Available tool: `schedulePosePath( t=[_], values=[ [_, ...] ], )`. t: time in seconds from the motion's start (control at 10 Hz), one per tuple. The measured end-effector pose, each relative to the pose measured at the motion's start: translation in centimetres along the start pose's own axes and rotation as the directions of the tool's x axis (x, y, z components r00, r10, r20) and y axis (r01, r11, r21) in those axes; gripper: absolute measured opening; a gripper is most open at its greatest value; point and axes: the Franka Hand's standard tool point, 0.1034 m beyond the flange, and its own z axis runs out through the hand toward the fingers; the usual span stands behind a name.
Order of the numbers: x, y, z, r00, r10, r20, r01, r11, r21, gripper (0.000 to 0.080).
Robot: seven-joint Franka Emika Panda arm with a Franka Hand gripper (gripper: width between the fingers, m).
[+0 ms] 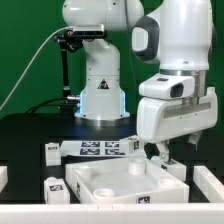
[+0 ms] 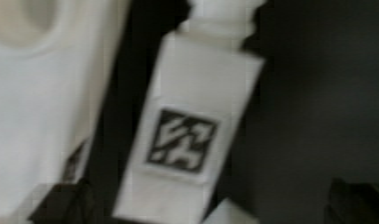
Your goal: Assemble one leg
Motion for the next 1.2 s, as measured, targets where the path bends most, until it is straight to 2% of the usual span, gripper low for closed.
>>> schedulePosePath(
  t=[0.4, 0.8, 1.2],
  values=[
    [0.0, 0.3, 0.4, 1.0, 0.002, -0.019, -0.002, 1.0, -0.004, 0.065],
    [0.8, 1.3, -0.6, 1.0, -0.005, -0.027, 0.004, 1.0, -0.014, 0.065],
    [0.5, 1.3, 0.5, 1.0, 0.0, -0.024, 0.0, 1.0, -0.006, 0.065]
  ],
)
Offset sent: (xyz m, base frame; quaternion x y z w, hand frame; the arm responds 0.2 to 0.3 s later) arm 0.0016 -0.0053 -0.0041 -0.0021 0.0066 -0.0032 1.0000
